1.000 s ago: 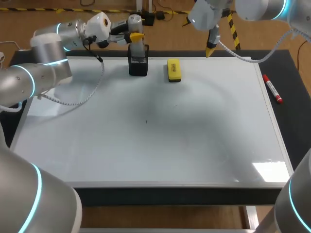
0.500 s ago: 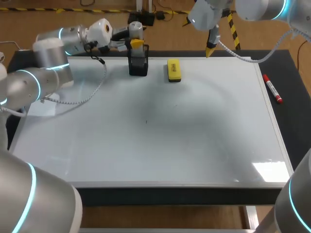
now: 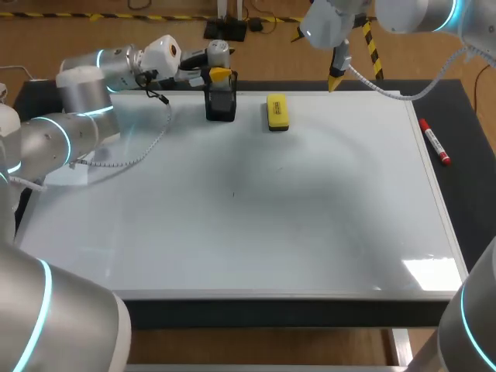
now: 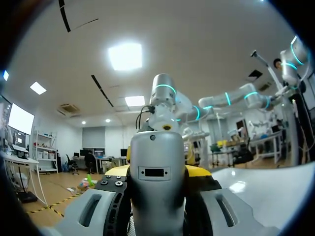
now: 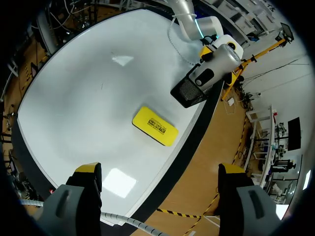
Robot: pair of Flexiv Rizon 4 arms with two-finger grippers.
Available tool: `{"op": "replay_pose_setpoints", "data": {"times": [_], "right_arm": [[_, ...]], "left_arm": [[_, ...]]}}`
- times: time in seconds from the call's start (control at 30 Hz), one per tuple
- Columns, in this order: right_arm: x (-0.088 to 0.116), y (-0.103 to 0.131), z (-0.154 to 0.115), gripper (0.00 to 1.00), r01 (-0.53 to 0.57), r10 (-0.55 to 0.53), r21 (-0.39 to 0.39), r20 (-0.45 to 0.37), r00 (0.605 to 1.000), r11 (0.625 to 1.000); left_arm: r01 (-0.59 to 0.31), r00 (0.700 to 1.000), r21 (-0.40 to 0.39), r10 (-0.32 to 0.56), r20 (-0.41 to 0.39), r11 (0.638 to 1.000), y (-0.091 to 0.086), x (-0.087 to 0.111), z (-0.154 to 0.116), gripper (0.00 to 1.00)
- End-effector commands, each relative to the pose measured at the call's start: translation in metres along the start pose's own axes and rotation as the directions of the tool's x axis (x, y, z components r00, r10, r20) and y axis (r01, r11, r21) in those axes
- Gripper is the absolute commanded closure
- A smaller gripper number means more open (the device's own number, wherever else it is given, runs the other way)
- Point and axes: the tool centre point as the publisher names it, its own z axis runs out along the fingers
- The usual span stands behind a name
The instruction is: Pick up the inspection probe, press it on each red-marked spot on the whiteboard one by one, put down the probe, pick up the eraser, and wipe off all the red marks.
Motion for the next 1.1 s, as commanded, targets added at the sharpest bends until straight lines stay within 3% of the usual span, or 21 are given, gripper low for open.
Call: {"op": "replay_pose_setpoints", "data": {"times": [0.03,0.07,0.13,0.17,0.2,0.23,0.5,0.8,0.97,1.1], "right_arm": [[-0.001,0.000,-0.001,0.00,0.001,-0.001,0.004,-0.005,1.000,1.000],[-0.001,0.000,-0.001,0.00,0.001,-0.001,0.004,-0.005,1.000,1.000],[-0.001,0.000,-0.001,0.00,0.001,-0.001,0.004,-0.005,1.000,1.000],[-0.001,0.000,-0.001,0.00,0.001,-0.001,0.004,-0.005,1.000,1.000],[-0.001,0.000,-0.001,0.00,0.001,-0.001,0.004,-0.005,1.000,1.000],[-0.001,0.000,-0.001,0.00,0.001,-0.001,0.004,-0.005,1.000,1.000],[-0.001,0.000,-0.001,0.00,0.001,-0.001,0.004,-0.005,1.000,1.000],[-0.001,0.000,-0.001,0.00,0.001,-0.001,0.004,-0.005,1.000,1.000],[-0.001,0.000,-0.001,0.00,0.001,-0.001,0.004,-0.005,1.000,1.000],[-0.001,0.000,-0.001,0.00,0.001,-0.001,0.004,-0.005,1.000,1.000]], "left_arm": [[0.007,1.000,0.008,-0.006,-0.026,1.000,0.004,-0.004,-0.001,0.80],[0.007,1.000,0.009,-0.007,-0.024,1.000,0.004,-0.004,-0.002,0.74],[0.008,1.000,0.008,-0.008,-0.022,1.000,0.004,-0.004,-0.002,0.44],[0.008,1.000,0.008,-0.008,-0.021,1.000,0.004,-0.004,-0.002,0.27],[0.008,1.000,0.008,-0.008,-0.020,1.000,0.004,-0.003,-0.002,0.03],[0.008,1.000,0.007,-0.007,-0.018,1.000,0.003,-0.002,-0.001,0.00],[-0.025,1.000,-0.022,0.025,0.009,0.999,-0.013,0.004,-0.006,0.00],[-0.079,0.988,-0.195,0.103,0.115,0.978,-0.032,0.022,-0.020,0.00],[-0.104,0.976,-0.347,0.163,0.146,0.932,-0.038,0.033,-0.023,0.00],[-0.121,0.963,-0.421,0.209,0.168,0.899,-0.046,0.043,-0.024,0.00]]}}
